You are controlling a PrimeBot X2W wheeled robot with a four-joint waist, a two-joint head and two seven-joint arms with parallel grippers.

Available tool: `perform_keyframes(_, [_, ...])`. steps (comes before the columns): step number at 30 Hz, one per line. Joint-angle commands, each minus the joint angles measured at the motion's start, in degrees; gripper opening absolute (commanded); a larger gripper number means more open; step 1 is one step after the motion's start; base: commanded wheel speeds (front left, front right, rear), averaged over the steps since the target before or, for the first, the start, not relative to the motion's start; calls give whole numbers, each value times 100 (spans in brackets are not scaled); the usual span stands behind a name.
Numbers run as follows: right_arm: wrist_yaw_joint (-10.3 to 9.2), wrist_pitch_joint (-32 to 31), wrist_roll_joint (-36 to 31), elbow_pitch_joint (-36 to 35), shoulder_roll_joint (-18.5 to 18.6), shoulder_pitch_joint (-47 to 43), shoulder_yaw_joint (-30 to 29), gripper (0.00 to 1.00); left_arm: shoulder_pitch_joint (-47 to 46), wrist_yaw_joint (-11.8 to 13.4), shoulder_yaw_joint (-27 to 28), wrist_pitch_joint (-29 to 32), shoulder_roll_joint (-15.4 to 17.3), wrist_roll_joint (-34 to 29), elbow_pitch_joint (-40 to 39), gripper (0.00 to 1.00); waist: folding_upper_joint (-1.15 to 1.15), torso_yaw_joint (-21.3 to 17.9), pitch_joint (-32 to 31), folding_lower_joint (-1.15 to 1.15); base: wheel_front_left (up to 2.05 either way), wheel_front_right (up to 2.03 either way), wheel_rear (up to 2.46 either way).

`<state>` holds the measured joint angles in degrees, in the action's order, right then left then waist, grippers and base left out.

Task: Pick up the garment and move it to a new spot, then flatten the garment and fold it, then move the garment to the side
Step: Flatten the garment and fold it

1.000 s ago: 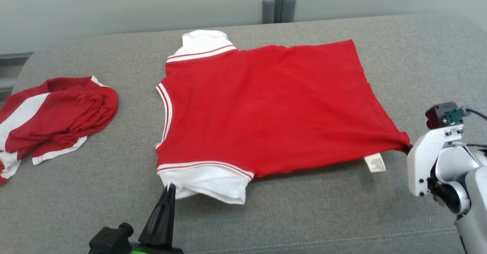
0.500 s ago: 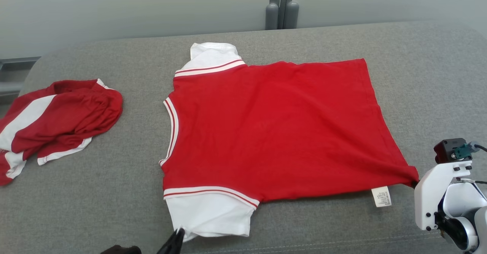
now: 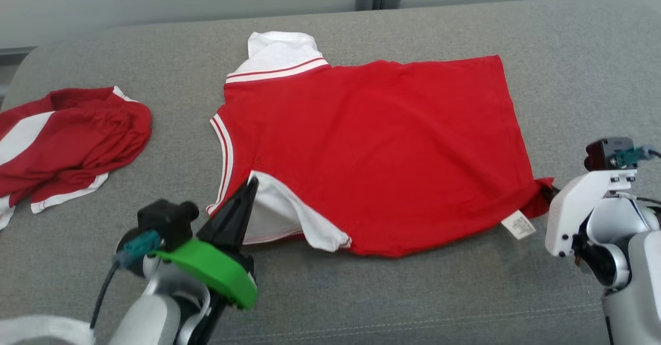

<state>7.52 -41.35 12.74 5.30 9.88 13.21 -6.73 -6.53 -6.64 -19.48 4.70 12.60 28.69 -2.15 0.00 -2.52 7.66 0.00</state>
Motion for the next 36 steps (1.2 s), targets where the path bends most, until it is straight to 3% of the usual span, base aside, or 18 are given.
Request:
perform_keyframes(1, [-6,52,-21,117,24,277,27,0,-488,-32,-30,-44,-20,-49,264,0,0,-47,277,0,0,0,0])
perform_keyframes(16, [-6,427,-38,1256,78,1518,343,0,-2774,-82,-280,-427,-20,-262,2208,0,0,-163,926,0,0,0,0])
perform_keyframes(27, [-6,1002,-133,1824,93,1881,432,0,-3603,-80,-847,-657,198,-119,3167,0,0,-262,987,0,0,0,0])
perform_keyframes(36, [-6,1257,-311,2210,82,1980,458,0,-3992,-81,-1049,-1096,155,20,3635,0,0,-328,939,0,0,0,0])
